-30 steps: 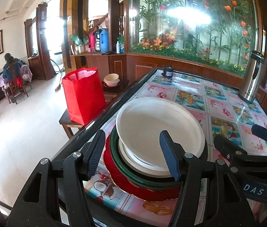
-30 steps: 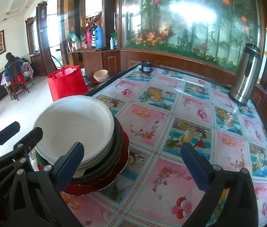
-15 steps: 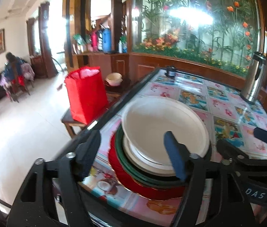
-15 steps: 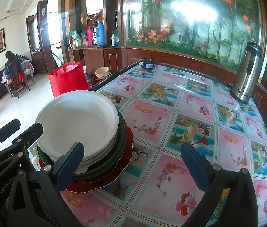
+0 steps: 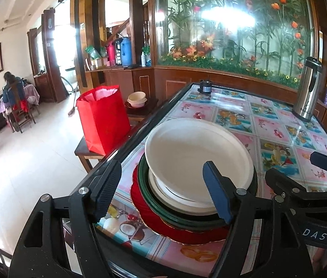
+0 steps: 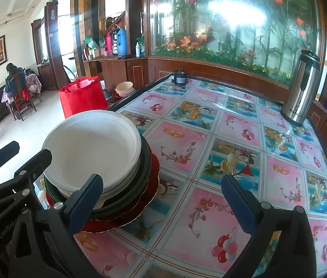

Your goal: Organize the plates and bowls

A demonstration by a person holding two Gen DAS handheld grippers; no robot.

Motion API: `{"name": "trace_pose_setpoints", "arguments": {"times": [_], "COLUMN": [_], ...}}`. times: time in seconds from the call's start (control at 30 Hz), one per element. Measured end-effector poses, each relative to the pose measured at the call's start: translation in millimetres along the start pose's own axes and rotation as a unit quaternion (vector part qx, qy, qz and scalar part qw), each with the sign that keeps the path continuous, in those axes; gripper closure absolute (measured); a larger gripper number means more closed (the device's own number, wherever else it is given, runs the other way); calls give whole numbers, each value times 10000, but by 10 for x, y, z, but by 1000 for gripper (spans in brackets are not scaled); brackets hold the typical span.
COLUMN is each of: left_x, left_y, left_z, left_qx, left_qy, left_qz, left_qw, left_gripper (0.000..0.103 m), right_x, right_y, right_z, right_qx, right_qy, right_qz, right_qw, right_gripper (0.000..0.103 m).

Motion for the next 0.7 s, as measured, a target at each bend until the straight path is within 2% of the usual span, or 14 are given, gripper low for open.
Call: {"name": "trace_pose_setpoints", "arguments": {"times": [0.27, 0.47, 0.7], "left_x": [8, 48, 33], "left_y": [-14, -2, -3], "left_z": [15, 14, 10], "left_qx": [14, -61, -24], "left_qy": [-61, 13, -75], "left_qz": [12, -148, -78], "left_qw": [10000, 9999, 9999], "left_gripper": [29, 29, 29], "right_x": [4, 0, 15], "right_y": [-2, -6, -2], "right_z": [2, -1, -1], "right_qx": [-5, -18, -23], "right_qy": [10, 30, 50], "right_qz": [0, 15, -39], "right_qw": [10000, 10000, 10000], "right_gripper": [1, 1, 1]}}
Point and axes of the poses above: each gripper's, at about its wrist camera, not at the fingertips, and x roughly against the way its jaws point, z to its left, y to its top, the point moved 6 cm from there along -x, roughly the way its jaws point, and after that the axes turned 11 degrees about y, right-handed, at the moved point
